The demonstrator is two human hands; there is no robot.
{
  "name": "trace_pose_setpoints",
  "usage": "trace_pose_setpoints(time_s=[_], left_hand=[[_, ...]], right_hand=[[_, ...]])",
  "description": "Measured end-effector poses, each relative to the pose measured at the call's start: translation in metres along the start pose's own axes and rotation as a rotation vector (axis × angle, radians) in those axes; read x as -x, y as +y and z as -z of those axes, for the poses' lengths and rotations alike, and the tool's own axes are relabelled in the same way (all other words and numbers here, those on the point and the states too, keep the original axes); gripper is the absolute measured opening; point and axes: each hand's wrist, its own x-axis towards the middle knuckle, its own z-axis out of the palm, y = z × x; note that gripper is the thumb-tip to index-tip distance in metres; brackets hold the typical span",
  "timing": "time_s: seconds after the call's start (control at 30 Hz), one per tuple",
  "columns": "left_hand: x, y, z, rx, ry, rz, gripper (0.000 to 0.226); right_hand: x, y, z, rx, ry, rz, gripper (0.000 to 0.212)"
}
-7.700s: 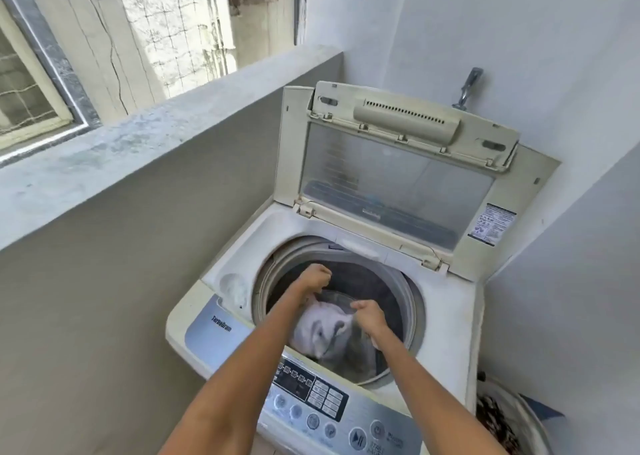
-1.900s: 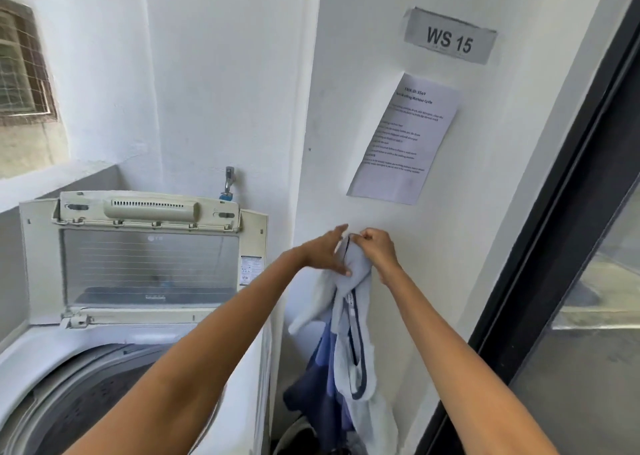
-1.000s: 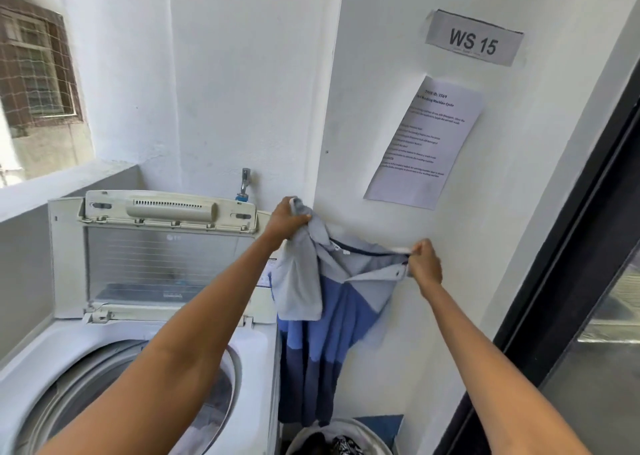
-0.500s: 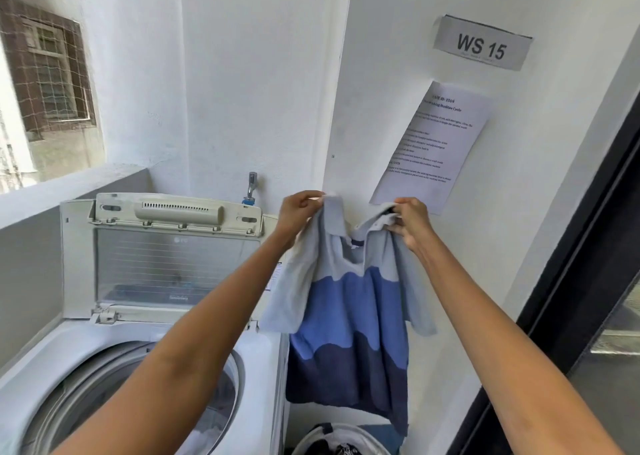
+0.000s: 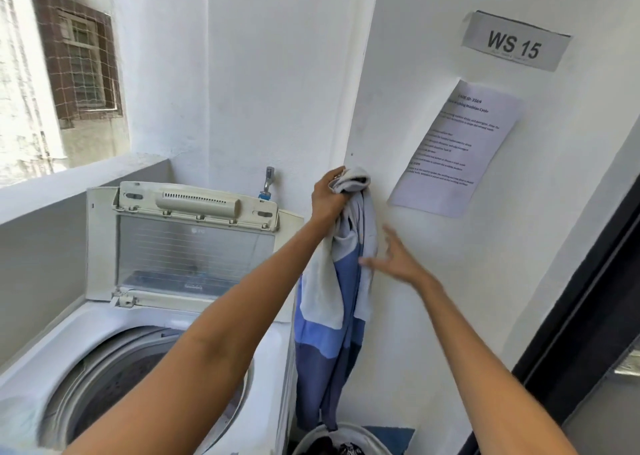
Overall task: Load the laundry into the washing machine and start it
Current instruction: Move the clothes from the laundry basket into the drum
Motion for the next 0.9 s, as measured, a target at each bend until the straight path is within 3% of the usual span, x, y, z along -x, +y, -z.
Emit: trace_pose_setpoints(time_s=[0.07, 0.2, 0.47, 0.57, 0.67, 0.73, 0.83, 0.9], left_hand=[[-0.010, 0.016, 0.011, 0.080, -0.006, -0.022, 0.045], [-0.020, 0.036, 0.042, 0.052, -0.049, -0.069, 0.050], [-0.040, 0.083, 0.136, -0.253, 0.059, -0.249, 0.047], [-0.044, 0.106, 0.162, -0.290, 0.104, -0.255, 0.046], [-0.037, 0.107, 0.189, -0.358, 0.087, -0.233, 0.044], [-0.028, 0.090, 0.212, -0.446, 0.083, -0.169, 0.043], [-0.011, 0.055, 0.253, -0.588, 0.072, -0.057, 0.046], [0.005, 0.036, 0.279, -0.603, 0.016, 0.018, 0.048]], right_hand=[[0.007, 0.019, -0.046, -0.092, -0.049, -0.036, 0.092], [0.005, -0.019, -0.124, -0.384, 0.165, -0.143, 0.012], [-0.023, -0.172, -0.175, -1.094, 0.338, -0.078, 0.029], [-0.020, -0.206, -0.182, -1.038, 0.330, -0.005, 0.028], [-0.015, -0.201, -0.208, -0.835, 0.407, 0.054, 0.016], [-0.011, -0.187, -0.234, -0.725, 0.387, -0.003, 0.018], [-0.004, -0.160, -0.267, -0.588, 0.245, -0.108, 0.022], [-0.003, -0.137, -0.291, -0.434, 0.050, -0.127, 0.025]])
